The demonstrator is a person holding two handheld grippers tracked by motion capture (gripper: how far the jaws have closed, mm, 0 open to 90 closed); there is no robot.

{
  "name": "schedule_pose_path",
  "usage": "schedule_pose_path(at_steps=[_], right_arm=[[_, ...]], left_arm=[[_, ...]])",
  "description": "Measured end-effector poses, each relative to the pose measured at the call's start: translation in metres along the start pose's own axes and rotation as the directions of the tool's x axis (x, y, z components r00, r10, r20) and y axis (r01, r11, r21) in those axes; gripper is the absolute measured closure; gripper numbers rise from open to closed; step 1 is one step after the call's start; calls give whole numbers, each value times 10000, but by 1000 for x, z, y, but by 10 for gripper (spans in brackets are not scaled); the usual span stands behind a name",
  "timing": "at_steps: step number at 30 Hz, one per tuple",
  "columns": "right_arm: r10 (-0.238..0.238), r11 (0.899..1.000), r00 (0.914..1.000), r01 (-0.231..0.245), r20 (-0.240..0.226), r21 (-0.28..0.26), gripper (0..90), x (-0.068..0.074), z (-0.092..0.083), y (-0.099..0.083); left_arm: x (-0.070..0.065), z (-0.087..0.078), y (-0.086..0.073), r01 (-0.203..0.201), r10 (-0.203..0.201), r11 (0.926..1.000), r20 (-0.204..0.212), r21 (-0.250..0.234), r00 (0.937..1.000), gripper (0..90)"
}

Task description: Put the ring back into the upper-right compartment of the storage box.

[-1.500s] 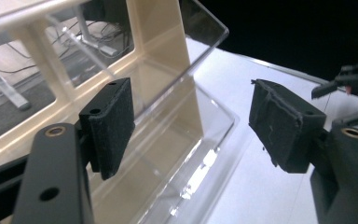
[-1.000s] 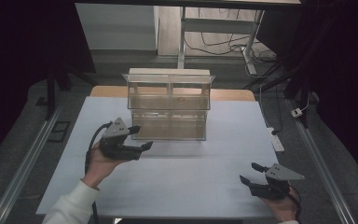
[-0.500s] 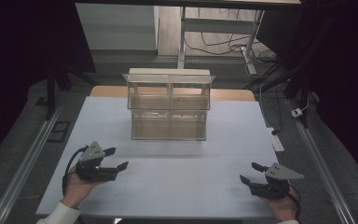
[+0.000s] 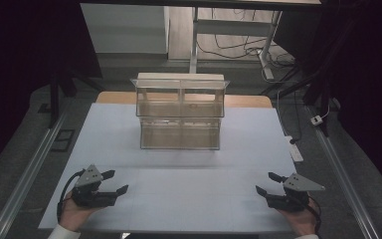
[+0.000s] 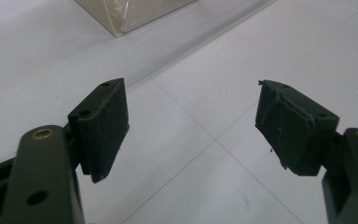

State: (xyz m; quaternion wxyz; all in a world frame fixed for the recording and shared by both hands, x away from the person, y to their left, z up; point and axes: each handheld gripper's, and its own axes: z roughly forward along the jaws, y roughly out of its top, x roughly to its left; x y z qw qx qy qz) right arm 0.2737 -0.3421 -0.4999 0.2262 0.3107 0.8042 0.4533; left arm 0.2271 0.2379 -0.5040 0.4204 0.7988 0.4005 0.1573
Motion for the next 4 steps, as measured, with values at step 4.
schedule_pose_path(at_steps=[4], right_arm=[[-57, 10000, 10000, 58, -8, 47, 296, 0, 1, 0]], left_arm=[[0, 1, -1, 30, -30, 10000, 6, 34, 10000, 245]])
